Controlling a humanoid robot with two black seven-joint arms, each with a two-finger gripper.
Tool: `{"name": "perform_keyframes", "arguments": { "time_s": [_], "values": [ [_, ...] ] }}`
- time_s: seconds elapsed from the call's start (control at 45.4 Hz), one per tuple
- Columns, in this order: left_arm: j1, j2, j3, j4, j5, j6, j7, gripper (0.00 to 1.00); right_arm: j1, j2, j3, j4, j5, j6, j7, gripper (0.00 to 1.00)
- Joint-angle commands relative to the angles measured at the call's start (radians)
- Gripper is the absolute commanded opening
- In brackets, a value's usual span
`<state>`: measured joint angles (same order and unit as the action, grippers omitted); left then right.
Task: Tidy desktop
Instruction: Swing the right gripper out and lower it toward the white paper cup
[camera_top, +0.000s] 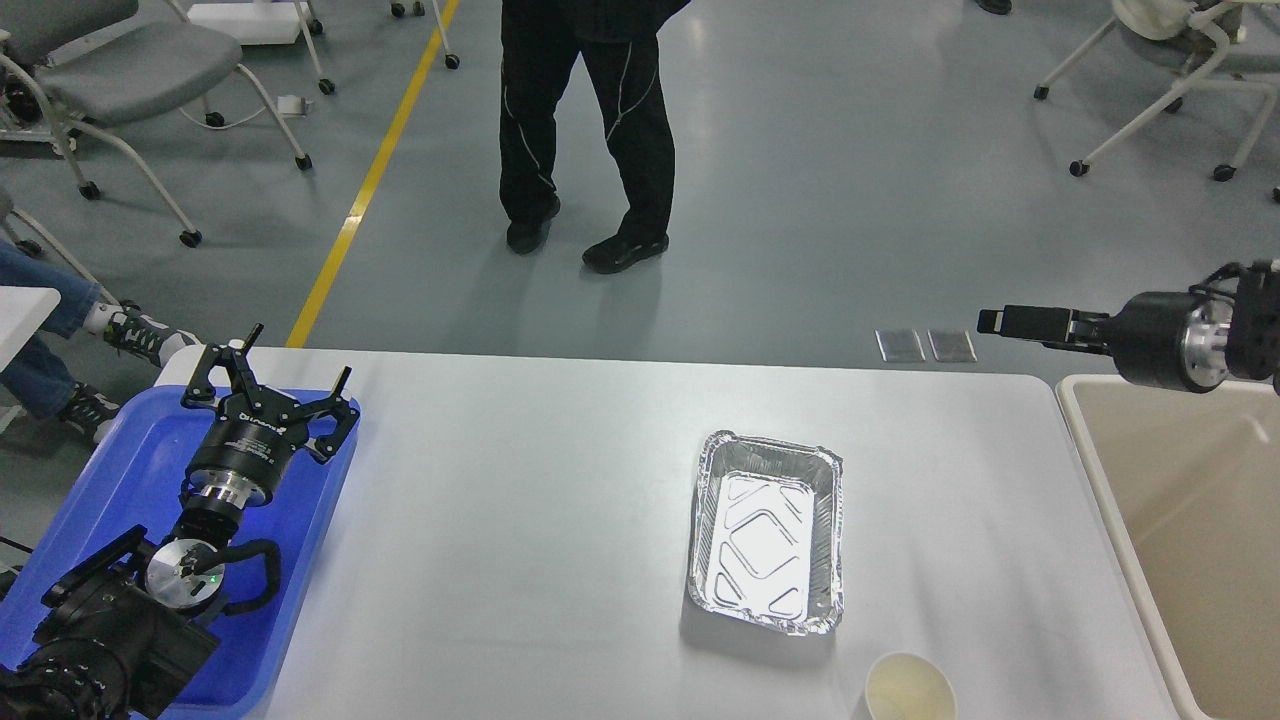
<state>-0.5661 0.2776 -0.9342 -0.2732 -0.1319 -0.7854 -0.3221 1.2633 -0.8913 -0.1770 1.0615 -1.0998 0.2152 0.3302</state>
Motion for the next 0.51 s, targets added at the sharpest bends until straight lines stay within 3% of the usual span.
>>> {"name": "perform_keyframes", "arguments": {
  "time_s": [0.0,0.132,0.485],
  "values": [
    [0.000,0.000,0.000,0.000,0.000,0.000,0.000,1.00,0.142,-0.093,-0.191,0.248,-0.104,0.056,-0.037,1.00],
    [0.000,0.000,0.000,0.000,0.000,0.000,0.000,1.00,0.171,-0.155,-0.243,0.365,-0.141,0.059,-0.039,1.00],
    [0.000,0.000,0.000,-0.001,0.000,0.000,0.000,1.00,0.186,-0.187,-0.389,0.540,-0.173,0.073,-0.045,1.00]
  ]
}}
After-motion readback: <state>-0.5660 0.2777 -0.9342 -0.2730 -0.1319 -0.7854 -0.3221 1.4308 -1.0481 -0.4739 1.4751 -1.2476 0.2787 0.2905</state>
